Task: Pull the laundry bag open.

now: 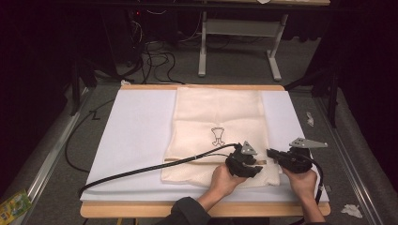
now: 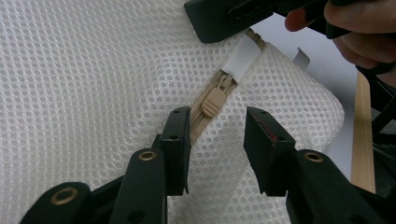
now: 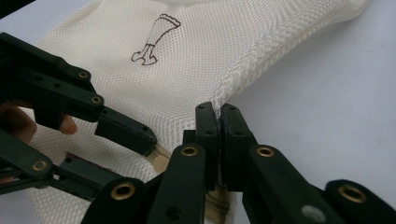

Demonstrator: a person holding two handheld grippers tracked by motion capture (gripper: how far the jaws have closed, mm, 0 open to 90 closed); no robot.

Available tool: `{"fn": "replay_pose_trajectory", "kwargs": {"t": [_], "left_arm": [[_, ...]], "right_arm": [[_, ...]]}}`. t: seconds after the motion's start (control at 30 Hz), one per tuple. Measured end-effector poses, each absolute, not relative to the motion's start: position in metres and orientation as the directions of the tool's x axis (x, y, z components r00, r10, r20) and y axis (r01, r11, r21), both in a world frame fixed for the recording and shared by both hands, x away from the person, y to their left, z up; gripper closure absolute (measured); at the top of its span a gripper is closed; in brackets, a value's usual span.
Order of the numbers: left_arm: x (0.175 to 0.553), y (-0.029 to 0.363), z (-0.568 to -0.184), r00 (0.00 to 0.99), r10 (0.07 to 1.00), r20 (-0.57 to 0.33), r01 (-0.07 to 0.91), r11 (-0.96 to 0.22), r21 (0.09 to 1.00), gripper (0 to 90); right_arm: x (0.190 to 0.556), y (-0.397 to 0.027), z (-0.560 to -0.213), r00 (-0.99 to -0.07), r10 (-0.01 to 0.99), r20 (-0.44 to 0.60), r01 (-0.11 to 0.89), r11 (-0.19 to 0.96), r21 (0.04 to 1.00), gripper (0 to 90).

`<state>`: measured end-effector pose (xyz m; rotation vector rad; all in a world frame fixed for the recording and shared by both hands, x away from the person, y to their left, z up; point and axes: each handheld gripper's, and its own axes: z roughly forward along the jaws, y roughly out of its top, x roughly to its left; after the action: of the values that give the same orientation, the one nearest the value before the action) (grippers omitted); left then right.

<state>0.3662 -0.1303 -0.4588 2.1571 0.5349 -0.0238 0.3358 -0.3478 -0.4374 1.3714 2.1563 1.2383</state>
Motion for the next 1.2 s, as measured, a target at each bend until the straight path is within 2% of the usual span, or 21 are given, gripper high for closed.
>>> {"fn": "replay_pose_trajectory", "kwargs": {"t": [0.27,0.47,0.7,0.83,1.0,1.1,1.2], "left_arm": [[0.371,-0.133,-0.467,0.899,0.37,-0.235,0.409,-0.514,0.754,60.7],[0.377,-0.134,-0.468,0.89,0.361,-0.28,0.438,-0.501,0.746,70.0],[0.377,-0.133,-0.466,0.887,0.344,-0.308,0.449,-0.485,0.75,73.3],[0.375,-0.131,-0.463,0.896,0.331,-0.296,0.431,-0.49,0.757,76.5],[0.375,-0.132,-0.463,0.89,0.329,-0.315,0.444,-0.473,0.761,76.4],[0.374,-0.132,-0.463,0.894,0.341,-0.29,0.429,-0.466,0.774,75.8],[0.374,-0.133,-0.466,0.888,0.333,-0.317,0.446,-0.464,0.765,75.3]], "right_arm": [[0.336,-0.343,-0.436,-0.509,0.842,0.178,0.58,0.183,0.794,88.6],[0.337,-0.342,-0.436,-0.514,0.84,0.173,0.575,0.188,0.796,88.5],[0.337,-0.341,-0.438,-0.509,0.844,0.169,0.577,0.188,0.795,88.5],[0.338,-0.344,-0.44,-0.499,0.852,0.159,0.58,0.192,0.792,88.5],[0.337,-0.344,-0.441,-0.499,0.852,0.162,0.576,0.186,0.796,88.5],[0.337,-0.343,-0.441,-0.495,0.852,0.17,0.58,0.178,0.795,88.5],[0.337,-0.341,-0.439,-0.501,0.85,0.166,0.576,0.184,0.797,88.4]]}}
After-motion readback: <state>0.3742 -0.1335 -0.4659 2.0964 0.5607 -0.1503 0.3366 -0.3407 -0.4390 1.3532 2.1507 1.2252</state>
